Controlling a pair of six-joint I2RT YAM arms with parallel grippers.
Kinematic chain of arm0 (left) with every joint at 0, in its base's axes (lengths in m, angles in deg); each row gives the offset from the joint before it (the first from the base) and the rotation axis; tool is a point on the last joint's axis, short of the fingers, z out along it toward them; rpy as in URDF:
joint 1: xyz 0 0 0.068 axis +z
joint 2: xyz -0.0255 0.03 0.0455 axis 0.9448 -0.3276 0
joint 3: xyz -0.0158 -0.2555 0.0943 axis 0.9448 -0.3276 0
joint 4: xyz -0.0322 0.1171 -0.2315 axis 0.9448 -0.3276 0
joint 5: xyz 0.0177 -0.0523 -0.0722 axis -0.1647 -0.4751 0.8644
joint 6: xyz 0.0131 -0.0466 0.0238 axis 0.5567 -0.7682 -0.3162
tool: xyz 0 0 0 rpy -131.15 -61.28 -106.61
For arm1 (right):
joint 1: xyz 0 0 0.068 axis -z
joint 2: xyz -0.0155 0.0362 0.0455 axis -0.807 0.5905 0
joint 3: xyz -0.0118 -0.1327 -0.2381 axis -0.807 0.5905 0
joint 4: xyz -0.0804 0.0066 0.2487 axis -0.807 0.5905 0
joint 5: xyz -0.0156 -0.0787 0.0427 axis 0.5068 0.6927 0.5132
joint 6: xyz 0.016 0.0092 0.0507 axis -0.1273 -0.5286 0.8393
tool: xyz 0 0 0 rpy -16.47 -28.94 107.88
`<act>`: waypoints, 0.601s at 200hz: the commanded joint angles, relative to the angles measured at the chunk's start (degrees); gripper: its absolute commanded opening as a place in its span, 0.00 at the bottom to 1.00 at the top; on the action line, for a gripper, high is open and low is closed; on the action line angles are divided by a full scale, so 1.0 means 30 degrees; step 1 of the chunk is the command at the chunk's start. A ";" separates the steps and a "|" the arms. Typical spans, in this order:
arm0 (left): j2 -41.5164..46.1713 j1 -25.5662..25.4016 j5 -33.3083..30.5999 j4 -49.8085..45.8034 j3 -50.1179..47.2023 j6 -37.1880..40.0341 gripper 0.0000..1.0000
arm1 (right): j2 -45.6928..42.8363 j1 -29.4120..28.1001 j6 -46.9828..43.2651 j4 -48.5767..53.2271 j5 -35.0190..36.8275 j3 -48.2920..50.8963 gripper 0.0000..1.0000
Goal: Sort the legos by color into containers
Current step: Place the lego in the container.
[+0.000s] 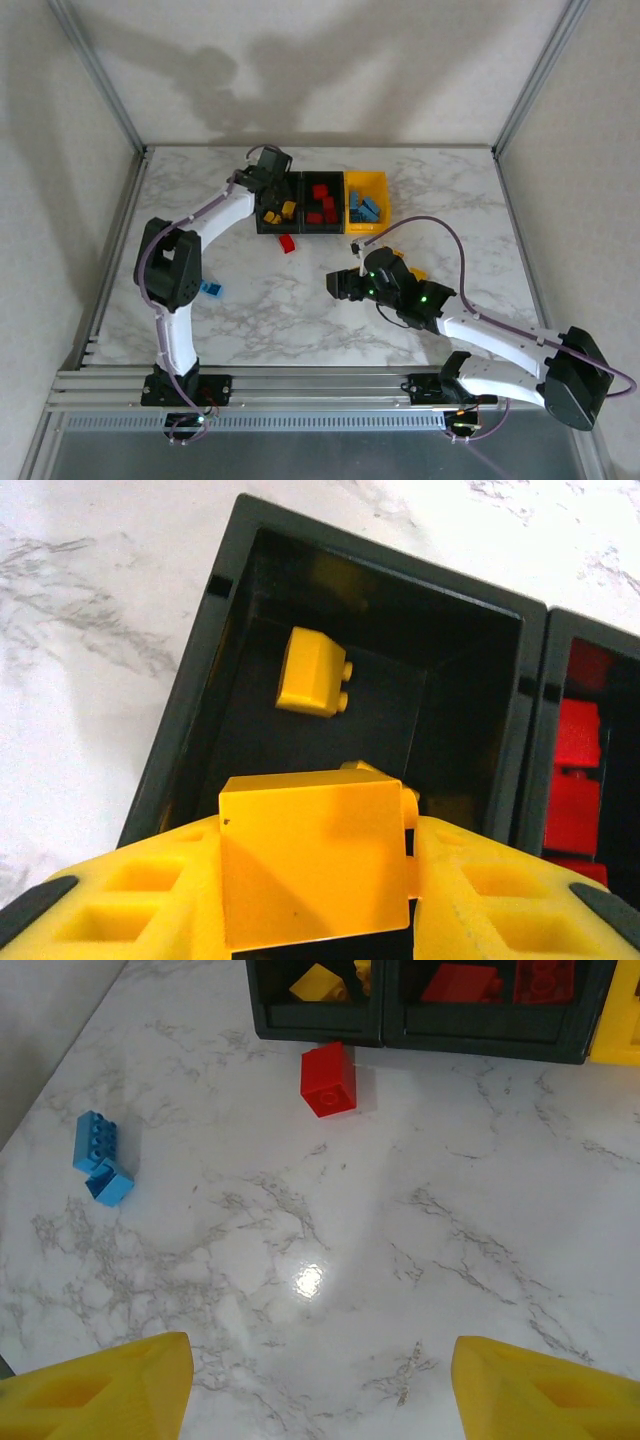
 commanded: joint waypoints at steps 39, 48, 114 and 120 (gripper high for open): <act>-0.2343 0.0491 0.2258 0.1572 0.2016 0.0965 0.44 | 0.1220 0.0129 -0.0272 -0.0202 0.0244 -0.0990 0.69; -0.2610 0.0491 0.2336 0.1581 0.2325 0.0943 0.44 | 0.1367 0.0125 -0.0289 -0.0243 0.0246 -0.1050 0.69; -0.3135 0.0492 0.1631 0.0999 0.3130 0.1082 0.60 | 0.1622 0.0235 -0.0382 -0.0205 0.0030 -0.1353 0.69; -0.3078 0.0501 0.1674 0.0990 0.3130 0.1057 0.60 | 0.1576 0.0246 -0.0382 -0.0201 0.0029 -0.1347 0.69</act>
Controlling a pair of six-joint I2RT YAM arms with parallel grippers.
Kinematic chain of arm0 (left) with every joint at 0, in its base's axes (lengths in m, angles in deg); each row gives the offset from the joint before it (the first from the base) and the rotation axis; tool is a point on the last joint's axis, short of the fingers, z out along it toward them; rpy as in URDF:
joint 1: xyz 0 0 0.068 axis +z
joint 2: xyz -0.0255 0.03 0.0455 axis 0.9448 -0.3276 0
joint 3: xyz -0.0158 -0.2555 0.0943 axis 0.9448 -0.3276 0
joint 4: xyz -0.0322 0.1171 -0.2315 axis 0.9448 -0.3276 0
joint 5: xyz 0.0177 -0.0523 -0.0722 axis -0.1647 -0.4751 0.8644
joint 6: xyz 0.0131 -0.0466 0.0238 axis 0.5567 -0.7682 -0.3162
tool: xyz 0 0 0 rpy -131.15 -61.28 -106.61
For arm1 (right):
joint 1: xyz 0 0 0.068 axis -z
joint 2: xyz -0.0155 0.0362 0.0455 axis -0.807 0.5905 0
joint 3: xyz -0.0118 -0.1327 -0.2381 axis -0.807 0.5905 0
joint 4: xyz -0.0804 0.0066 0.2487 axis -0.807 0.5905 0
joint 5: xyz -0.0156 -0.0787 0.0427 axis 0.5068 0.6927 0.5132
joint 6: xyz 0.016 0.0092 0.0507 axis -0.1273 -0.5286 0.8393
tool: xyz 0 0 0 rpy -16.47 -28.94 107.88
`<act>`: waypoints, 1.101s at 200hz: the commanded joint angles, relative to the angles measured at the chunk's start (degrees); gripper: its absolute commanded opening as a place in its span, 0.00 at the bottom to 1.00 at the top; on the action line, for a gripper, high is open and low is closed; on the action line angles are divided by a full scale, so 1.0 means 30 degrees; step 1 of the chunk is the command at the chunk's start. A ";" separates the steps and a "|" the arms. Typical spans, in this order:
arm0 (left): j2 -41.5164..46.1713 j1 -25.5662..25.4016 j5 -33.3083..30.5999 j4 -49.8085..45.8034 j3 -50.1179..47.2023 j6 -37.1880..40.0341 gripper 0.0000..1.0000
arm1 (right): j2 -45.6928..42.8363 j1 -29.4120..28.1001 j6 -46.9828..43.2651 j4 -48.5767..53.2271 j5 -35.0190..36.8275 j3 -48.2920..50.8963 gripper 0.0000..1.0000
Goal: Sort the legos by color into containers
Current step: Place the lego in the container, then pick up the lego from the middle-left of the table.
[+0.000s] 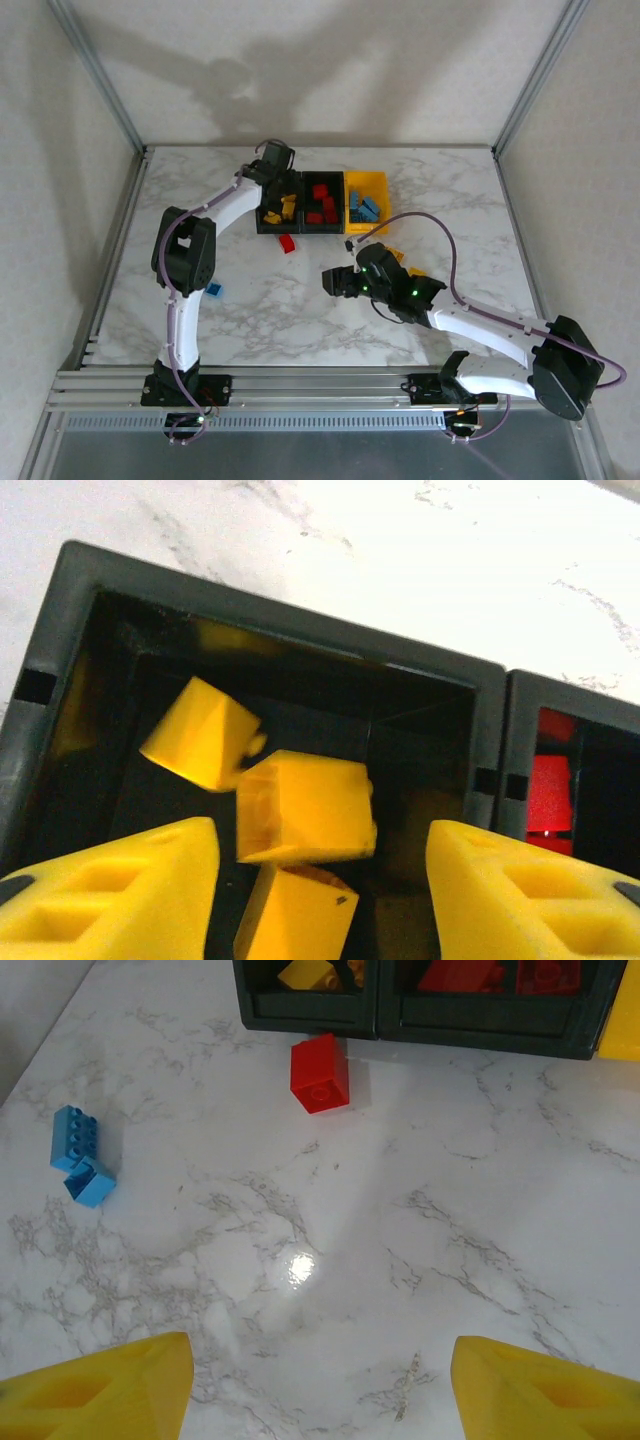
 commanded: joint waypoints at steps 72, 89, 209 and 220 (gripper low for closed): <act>0.5098 -0.0362 -0.0238 -0.0068 -0.3145 -0.0468 0.62 | -0.1094 0.0141 -0.0221 -0.0479 -0.0092 -0.0174 0.69; 0.6809 -0.0437 -0.0722 -0.0312 -0.4811 -0.0844 0.63 | -0.1354 0.0139 0.0059 -0.0422 0.0010 -0.0099 0.70; 1.7213 0.1709 -0.5202 -0.3551 -1.5585 -0.3657 0.72 | 0.1483 -0.1831 -0.1836 -0.1475 -0.1189 -0.2138 0.70; 1.7371 0.2156 -0.5435 -0.3822 -1.6193 -0.4136 0.71 | 0.1972 -0.2185 -0.1875 -0.1584 -0.1161 -0.2440 0.70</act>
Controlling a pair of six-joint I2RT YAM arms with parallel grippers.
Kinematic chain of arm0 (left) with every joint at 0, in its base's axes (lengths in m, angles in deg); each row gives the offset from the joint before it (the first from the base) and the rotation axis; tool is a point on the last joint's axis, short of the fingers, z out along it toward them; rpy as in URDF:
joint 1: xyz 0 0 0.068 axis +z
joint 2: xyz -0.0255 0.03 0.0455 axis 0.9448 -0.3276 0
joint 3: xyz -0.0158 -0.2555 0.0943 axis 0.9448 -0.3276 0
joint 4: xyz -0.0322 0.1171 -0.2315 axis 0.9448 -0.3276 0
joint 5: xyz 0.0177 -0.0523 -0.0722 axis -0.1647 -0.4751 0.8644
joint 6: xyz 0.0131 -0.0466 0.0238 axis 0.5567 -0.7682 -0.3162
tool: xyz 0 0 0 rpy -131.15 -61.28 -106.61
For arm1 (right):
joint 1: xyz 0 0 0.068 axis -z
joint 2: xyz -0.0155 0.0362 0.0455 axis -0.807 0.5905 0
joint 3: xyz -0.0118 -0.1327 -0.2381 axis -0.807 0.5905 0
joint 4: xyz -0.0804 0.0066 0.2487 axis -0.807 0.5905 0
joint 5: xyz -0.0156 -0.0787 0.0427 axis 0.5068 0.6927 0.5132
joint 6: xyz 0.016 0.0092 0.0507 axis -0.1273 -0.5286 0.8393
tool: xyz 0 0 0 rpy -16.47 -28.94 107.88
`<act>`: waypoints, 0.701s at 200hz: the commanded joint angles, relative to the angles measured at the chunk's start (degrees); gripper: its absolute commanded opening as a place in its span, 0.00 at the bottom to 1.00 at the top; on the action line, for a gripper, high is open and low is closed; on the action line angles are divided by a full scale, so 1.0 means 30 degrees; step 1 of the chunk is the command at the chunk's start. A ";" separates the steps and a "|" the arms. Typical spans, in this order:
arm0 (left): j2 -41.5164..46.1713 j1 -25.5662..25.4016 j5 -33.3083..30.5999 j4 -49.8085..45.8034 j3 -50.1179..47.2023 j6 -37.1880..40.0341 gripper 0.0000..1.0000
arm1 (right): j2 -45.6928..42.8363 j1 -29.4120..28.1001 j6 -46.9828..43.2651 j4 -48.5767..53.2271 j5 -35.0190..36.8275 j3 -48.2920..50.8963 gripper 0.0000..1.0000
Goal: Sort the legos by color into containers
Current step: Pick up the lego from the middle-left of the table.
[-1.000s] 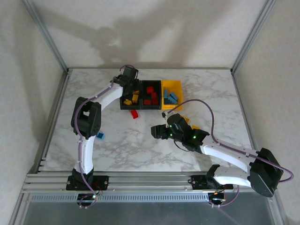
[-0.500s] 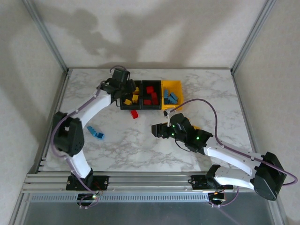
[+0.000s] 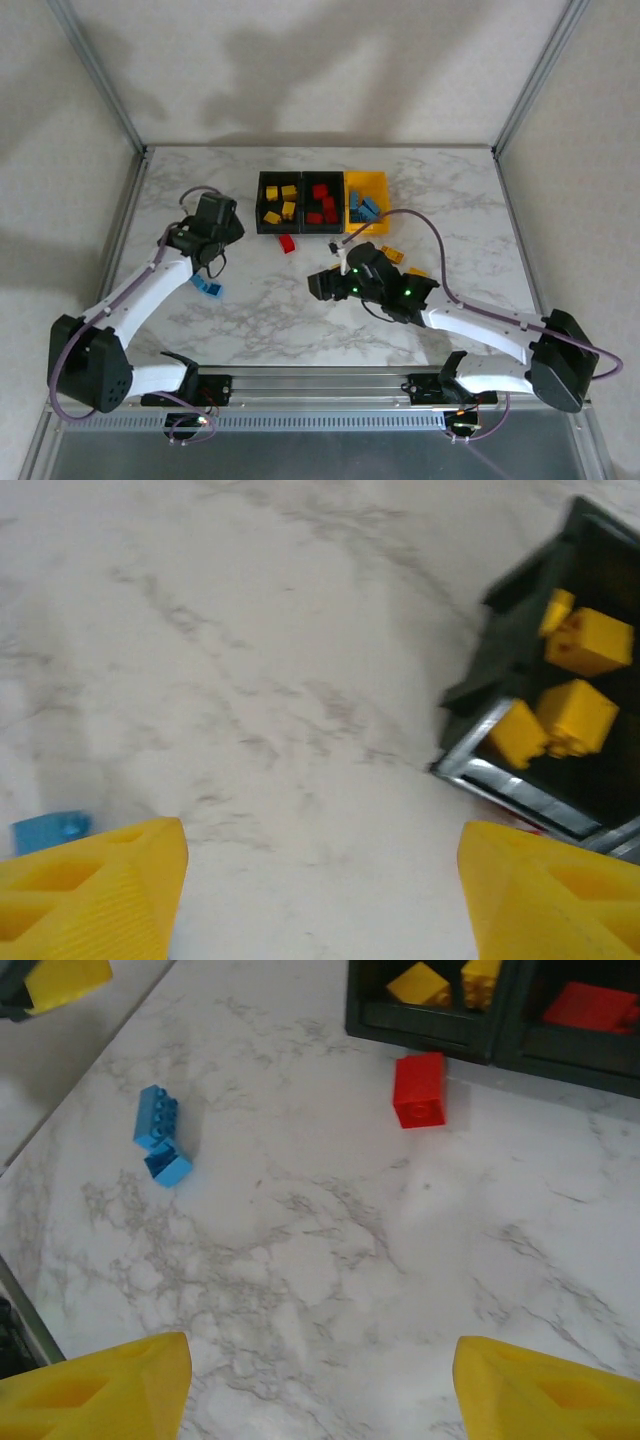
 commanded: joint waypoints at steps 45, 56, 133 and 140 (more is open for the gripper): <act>0.0539 0.2467 -0.1499 -0.0673 -0.3735 -0.2780 0.71 | 0.1930 -0.1505 -0.0474 -0.1319 -0.0429 -0.1647 0.70; 0.0340 0.2736 -0.1363 -0.0417 -0.4114 -0.2908 0.70 | 0.1936 -0.1614 -0.0459 -0.1289 -0.0376 -0.1629 0.69; -0.0847 0.3306 -0.0954 0.1441 -0.5999 -0.2881 0.61 | 0.1709 -0.1663 -0.0229 -0.1173 0.0036 -0.1157 0.69; -0.0989 0.3334 -0.0946 0.1650 -0.6167 -0.2903 0.58 | 0.1688 -0.1651 -0.0257 -0.1144 0.0093 -0.1184 0.69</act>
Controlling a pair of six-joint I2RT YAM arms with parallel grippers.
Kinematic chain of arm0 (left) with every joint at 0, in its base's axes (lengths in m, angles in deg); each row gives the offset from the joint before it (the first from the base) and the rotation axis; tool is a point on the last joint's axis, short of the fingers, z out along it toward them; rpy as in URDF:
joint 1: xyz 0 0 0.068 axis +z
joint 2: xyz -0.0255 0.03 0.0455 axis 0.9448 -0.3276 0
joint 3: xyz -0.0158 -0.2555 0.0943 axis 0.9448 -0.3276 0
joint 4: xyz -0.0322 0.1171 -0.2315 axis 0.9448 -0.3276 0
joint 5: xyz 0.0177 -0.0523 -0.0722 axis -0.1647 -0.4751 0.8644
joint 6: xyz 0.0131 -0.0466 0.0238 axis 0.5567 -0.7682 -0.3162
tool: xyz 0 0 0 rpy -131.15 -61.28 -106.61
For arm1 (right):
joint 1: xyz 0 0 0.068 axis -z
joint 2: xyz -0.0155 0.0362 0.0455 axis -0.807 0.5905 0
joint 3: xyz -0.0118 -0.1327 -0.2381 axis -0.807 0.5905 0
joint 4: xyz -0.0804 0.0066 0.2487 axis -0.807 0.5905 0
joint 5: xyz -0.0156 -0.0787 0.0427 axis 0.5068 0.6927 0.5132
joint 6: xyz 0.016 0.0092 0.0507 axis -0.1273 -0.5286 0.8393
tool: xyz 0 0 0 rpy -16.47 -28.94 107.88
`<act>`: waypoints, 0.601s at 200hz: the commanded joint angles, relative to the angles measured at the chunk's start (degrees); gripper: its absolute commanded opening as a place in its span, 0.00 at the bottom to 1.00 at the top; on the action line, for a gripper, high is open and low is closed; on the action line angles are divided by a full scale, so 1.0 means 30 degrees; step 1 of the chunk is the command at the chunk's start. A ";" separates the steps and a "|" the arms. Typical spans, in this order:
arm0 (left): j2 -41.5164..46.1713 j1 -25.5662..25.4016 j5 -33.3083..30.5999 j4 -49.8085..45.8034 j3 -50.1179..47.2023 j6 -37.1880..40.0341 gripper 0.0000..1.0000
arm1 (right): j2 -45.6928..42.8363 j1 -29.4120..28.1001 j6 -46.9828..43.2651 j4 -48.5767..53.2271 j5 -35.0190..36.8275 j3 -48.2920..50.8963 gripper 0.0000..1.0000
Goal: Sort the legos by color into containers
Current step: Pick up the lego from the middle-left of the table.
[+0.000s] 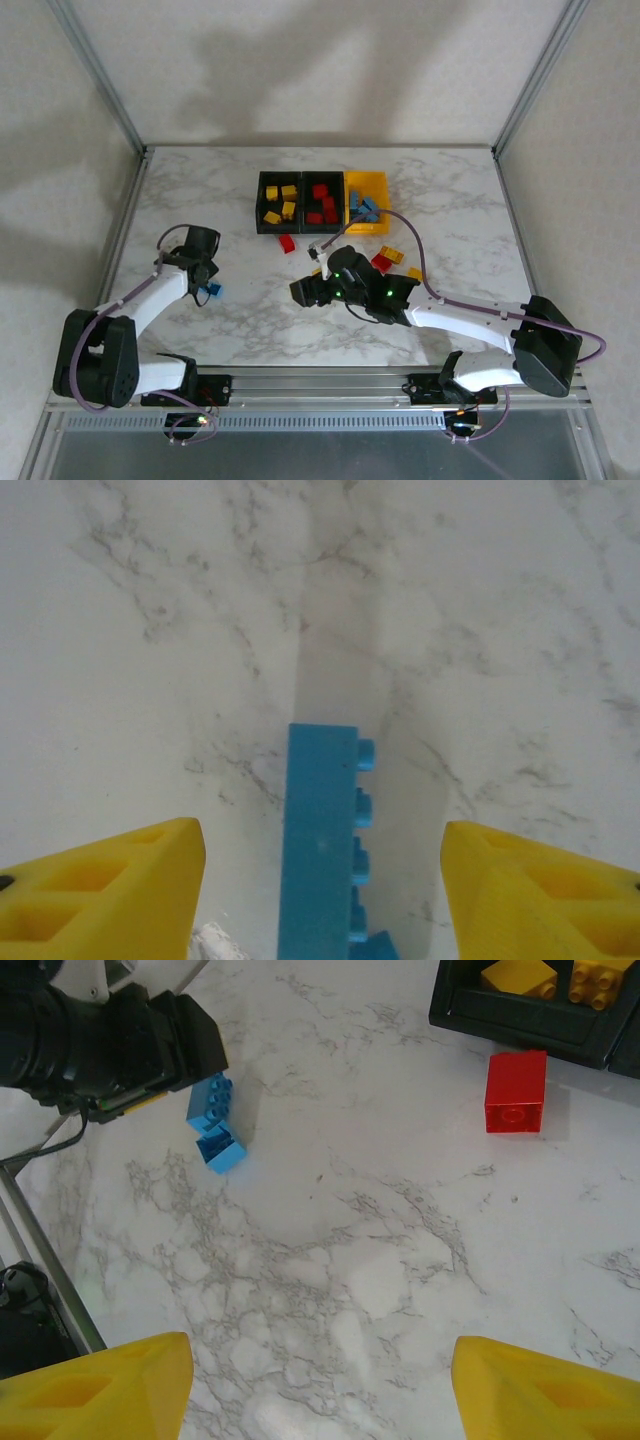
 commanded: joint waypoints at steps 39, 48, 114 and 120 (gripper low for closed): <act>-0.1156 0.0247 0.0009 0.1608 -0.0892 -0.0103 0.45 | -0.0329 -0.0184 -0.0097 0.0017 0.0347 -0.0116 0.69; -0.1216 0.0261 0.0035 0.1720 -0.0859 0.0030 0.41 | -0.0400 -0.0166 -0.0041 0.0017 0.0420 -0.0003 0.69; -0.0458 0.0232 0.0706 0.1298 0.0105 0.0710 0.21 | -0.1562 -0.0176 0.0265 0.0222 0.0890 0.0716 0.69; -0.0319 0.0168 0.0881 0.1233 0.0324 0.0806 0.20 | -0.1735 -0.0146 0.0247 0.0293 0.0978 0.0760 0.69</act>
